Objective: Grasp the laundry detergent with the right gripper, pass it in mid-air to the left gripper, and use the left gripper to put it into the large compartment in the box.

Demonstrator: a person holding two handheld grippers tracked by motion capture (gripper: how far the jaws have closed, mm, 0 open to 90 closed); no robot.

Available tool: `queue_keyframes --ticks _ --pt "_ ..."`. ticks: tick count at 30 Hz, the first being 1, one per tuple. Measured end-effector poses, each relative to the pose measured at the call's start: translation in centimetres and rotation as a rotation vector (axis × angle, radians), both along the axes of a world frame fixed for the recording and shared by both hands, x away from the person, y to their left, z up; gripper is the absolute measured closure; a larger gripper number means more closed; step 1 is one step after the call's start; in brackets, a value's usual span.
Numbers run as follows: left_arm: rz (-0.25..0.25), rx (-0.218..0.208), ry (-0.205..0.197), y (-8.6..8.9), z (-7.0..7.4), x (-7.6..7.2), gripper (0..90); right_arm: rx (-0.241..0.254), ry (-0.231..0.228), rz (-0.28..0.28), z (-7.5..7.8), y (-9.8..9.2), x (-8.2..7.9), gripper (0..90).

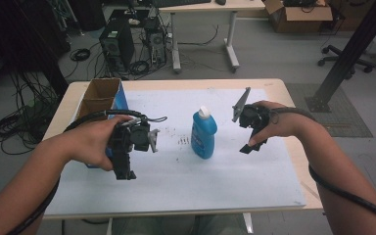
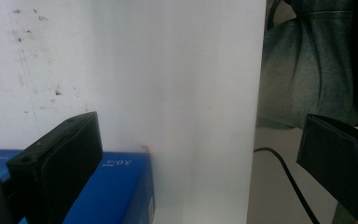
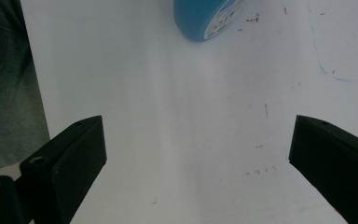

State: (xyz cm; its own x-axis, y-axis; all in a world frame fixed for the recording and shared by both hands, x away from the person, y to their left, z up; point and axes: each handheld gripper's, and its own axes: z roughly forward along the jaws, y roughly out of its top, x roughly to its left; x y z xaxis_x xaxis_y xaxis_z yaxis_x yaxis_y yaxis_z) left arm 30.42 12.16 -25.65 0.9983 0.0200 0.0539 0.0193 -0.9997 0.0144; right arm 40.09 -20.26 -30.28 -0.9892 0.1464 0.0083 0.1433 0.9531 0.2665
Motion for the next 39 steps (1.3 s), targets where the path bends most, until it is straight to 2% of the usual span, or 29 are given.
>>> queue_keyframes --ticks 7,12,18,22,25,30,39 --pt "0.002 0.005 0.003 0.0 -0.3 0.1 0.4 0.023 0.006 0.000 -0.5 -0.3 -0.4 3.9" --pt "-0.002 0.005 0.005 0.0 -0.4 0.1 0.4 0.083 0.010 -0.019 -1.3 -0.5 -1.5 3.7" --pt "-0.005 0.002 0.004 0.0 -0.5 0.2 0.4 0.113 0.019 -0.027 -2.4 -0.3 -2.4 3.8" --pt "-0.009 0.003 0.008 0.1 -0.7 0.1 0.5 0.161 0.014 -0.041 -3.5 0.1 -3.5 3.8" --pt "-0.009 0.005 0.009 0.1 -0.8 0.2 0.4 0.172 0.014 -0.047 -4.0 0.3 -3.9 3.8" --pt "-0.013 0.011 0.013 0.0 -0.9 0.1 0.4 0.205 0.000 -0.068 -4.9 0.5 -4.6 3.8" --pt "-0.017 0.016 0.015 0.0 -0.9 0.1 0.4 0.286 -0.054 -0.154 -5.6 0.5 -5.1 3.5"
